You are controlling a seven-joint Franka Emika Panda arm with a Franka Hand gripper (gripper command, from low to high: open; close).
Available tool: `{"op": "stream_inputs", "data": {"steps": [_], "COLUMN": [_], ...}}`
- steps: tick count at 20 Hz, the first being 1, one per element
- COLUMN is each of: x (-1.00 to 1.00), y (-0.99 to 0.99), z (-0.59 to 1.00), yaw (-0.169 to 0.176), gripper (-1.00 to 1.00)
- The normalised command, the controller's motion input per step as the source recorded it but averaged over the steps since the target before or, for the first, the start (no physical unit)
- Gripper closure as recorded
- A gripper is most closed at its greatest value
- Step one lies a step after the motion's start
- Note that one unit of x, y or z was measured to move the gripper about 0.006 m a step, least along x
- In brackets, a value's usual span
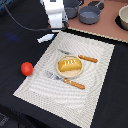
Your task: Interact with the objects in diverse but meaningful ways.
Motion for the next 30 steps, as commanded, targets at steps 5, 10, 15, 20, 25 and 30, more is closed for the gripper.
{"op": "stream_inputs", "data": {"steps": [5, 10, 15, 20, 25, 30], "x": [0.42, 0.37, 0.18, 0.08, -0.01, -0.38], "y": [0.03, 0.06, 0.18, 0.25, 0.18, -0.17], "z": [-0.27, -0.33, -0.29, 0.10, 0.72, 0.83], "yaw": [0.000, 0.000, 0.002, 0.001, -0.048, -0.088], "gripper": [1.00, 1.00, 1.00, -1.00, -1.00, -1.00]}}
